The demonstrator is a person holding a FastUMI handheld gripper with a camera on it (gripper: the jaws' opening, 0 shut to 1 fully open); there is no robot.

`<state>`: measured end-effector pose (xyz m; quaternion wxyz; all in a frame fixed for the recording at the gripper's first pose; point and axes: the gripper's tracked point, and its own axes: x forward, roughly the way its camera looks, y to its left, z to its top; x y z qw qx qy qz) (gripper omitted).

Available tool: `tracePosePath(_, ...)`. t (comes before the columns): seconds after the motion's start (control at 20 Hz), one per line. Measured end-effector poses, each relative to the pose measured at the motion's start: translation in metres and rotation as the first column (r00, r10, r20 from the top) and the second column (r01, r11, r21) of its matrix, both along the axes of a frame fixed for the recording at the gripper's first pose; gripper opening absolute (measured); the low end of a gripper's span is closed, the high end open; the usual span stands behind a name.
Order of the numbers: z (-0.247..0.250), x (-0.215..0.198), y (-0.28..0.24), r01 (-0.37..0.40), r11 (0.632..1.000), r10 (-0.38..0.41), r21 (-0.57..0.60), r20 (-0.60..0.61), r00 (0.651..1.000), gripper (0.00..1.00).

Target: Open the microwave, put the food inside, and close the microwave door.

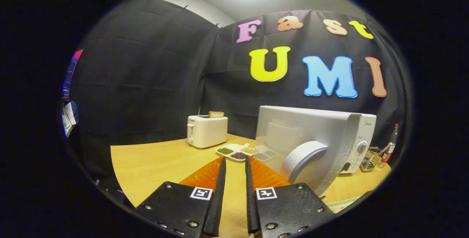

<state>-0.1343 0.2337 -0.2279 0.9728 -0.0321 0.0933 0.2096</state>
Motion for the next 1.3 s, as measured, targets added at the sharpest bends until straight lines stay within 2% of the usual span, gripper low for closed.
tracePosePath(0.2,-0.006,0.027,-0.058,0.102,0.995,-0.102,0.008,-0.016,0.995,0.29)
tracePosePath(0.4,-0.016,0.055,-0.116,0.229,0.973,-0.229,0.016,-0.037,0.973,0.29)
tracePosePath(0.5,-0.019,0.070,-0.148,0.306,0.952,-0.305,0.023,-0.038,0.951,0.29)
tracePosePath(0.55,-0.021,0.079,-0.157,0.333,0.943,-0.331,0.029,-0.045,0.942,0.17)
tracePosePath(0.7,-0.035,0.098,-0.184,0.405,0.913,-0.400,0.048,-0.089,0.912,0.17)
tracePosePath(0.75,-0.041,0.104,-0.186,0.407,0.911,-0.400,0.059,-0.108,0.910,0.17)
tracePosePath(0.8,-0.051,0.119,-0.201,0.454,0.890,-0.448,0.034,-0.115,0.887,0.17)
tracePosePath(0.85,-0.044,0.114,-0.206,0.468,0.883,-0.463,0.034,-0.103,0.880,0.01)
tracePosePath(0.9,-0.049,0.128,-0.208,0.464,0.885,-0.458,0.036,-0.110,0.882,0.04)
tracePosePath(1.1,-0.038,0.143,-0.202,0.441,0.897,-0.437,0.031,-0.088,0.895,0.04)
tracePosePath(1.3,-0.042,0.170,-0.198,0.441,0.897,-0.433,0.033,-0.136,0.891,0.01)
